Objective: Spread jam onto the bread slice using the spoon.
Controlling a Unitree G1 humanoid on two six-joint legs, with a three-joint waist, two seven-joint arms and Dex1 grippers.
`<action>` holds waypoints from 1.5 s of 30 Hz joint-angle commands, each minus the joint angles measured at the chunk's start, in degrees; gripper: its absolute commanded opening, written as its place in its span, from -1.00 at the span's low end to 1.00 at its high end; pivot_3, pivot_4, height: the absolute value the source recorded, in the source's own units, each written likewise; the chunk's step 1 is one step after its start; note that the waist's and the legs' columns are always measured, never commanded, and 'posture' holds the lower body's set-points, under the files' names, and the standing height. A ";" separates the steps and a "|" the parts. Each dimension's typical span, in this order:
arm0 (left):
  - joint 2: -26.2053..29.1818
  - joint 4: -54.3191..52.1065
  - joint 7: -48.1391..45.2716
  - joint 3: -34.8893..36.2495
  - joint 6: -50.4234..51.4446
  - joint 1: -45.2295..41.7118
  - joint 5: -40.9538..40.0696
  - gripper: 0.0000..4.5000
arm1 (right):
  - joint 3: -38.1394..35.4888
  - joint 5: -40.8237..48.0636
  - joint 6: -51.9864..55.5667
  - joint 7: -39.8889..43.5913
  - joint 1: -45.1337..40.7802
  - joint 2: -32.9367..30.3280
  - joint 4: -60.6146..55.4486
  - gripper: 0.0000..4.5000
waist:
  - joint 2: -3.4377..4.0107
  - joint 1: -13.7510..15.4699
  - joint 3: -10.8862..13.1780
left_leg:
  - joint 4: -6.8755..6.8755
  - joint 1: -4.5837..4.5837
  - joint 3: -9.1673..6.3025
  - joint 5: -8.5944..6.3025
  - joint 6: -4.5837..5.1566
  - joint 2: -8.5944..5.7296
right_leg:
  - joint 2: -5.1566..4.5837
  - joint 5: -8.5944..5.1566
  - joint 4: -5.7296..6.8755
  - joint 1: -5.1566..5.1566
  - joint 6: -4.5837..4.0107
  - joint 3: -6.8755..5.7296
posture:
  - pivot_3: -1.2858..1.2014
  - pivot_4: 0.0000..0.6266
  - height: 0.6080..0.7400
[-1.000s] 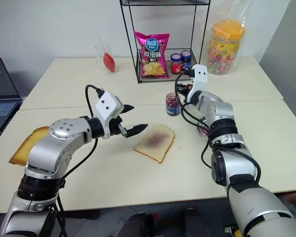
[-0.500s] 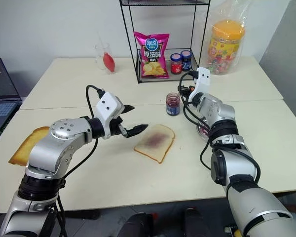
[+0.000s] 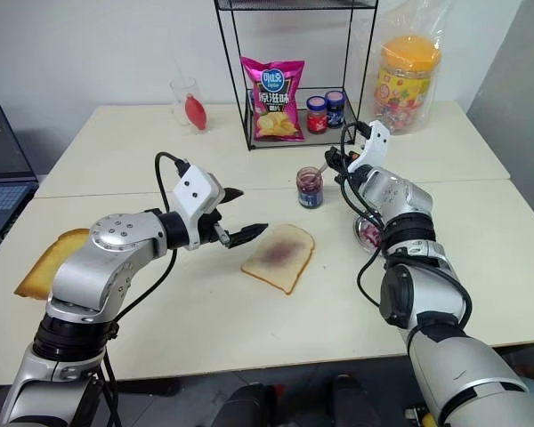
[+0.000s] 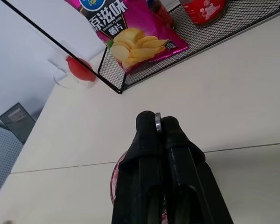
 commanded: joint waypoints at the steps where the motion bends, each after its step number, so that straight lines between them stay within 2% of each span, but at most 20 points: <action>1: -0.06 -0.58 -0.18 -0.11 -1.24 -1.35 0.39 1.00 | -2.59 3.24 0.72 -1.09 -2.91 -0.08 -1.21 -0.99 | 0.00 0.00 0.00 | 0.00 0.00 0.00 0.00 0.00 0.00 | 0.00 0.00 0.00 0.00 0.00 0.00 | 0.03 -0.52 1.00; 12: -0.39 0.62 0.75 0.45 -1.70 -2.02 0.50 1.00 | -5.22 5.59 0.95 -3.09 -3.34 -0.69 -0.41 -0.99 | 0.00 0.00 0.00 | 0.00 0.00 0.01 0.00 0.00 0.00 | 0.01 0.00 0.00 0.00 0.00 0.00 | 0.03 -0.52 1.00; 37: -1.46 2.50 2.67 1.99 -1.40 -4.31 -0.14 1.00 | -5.85 6.01 1.07 -3.05 -3.33 -2.78 -1.04 -0.99 | 0.00 0.02 0.00 | -0.01 -0.03 0.01 0.00 0.00 -0.01 | 0.01 0.00 -0.03 0.00 0.00 0.00 | 0.03 -0.52 1.00; 45: -1.55 2.38 2.80 1.96 -1.46 -4.48 -0.01 1.00 | -9.92 9.44 2.28 -5.95 -3.30 -2.45 0.50 -0.99 | 0.00 0.03 0.00 | -0.01 -0.03 0.01 0.00 0.00 -0.01 | 0.01 0.00 -0.04 0.00 0.00 0.01 | 0.03 -0.52 1.00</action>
